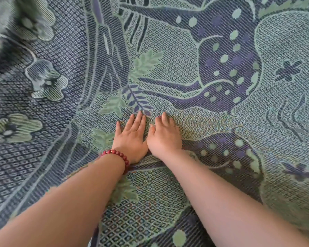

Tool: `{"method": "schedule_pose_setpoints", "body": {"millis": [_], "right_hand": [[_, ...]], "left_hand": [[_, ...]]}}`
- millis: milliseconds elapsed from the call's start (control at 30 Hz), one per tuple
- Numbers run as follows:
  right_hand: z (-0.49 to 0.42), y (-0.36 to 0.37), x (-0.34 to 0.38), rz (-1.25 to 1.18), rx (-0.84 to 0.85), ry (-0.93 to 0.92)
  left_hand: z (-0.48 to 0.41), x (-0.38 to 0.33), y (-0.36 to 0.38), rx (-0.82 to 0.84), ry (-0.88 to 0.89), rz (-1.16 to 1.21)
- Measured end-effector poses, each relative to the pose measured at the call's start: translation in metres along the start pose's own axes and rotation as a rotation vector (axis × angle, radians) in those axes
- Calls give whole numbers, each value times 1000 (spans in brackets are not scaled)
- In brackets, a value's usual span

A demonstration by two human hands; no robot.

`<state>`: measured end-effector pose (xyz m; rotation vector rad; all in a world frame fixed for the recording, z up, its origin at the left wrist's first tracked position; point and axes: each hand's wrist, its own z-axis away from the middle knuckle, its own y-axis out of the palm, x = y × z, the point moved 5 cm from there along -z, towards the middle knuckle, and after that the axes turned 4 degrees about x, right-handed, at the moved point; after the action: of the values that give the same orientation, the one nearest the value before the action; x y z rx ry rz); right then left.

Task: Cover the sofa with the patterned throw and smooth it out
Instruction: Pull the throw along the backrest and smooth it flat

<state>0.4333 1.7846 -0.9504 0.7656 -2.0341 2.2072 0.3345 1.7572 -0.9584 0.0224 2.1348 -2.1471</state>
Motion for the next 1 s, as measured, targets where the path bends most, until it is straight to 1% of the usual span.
{"method": "schedule_pose_setpoints", "body": {"millis": [100,367,467,633,700,767,867,933,1000], "right_hand": [[-7,15,-3,33,-53,14],[-38,27,-15,44,-101,22],[-37,25,-16,41,-87,26],[-15,22,-7,58,-42,48],[-6,21,0,73,-48,49],[-1,20,8,114,-52,49],[-4,20,30,126,-31,-18],[-9,25,54,104,2,-93],[-14,34,76,78,29,-130]], "left_hand": [[-7,5,12,6,16,34],[-35,10,25,29,16,101],[-37,9,24,47,19,93],[-14,7,14,90,63,63],[-4,18,6,102,60,39],[3,42,-4,77,17,-25],[9,79,-14,34,-18,-94],[10,86,-14,30,-2,-69],[9,86,-9,34,20,-56]]}}
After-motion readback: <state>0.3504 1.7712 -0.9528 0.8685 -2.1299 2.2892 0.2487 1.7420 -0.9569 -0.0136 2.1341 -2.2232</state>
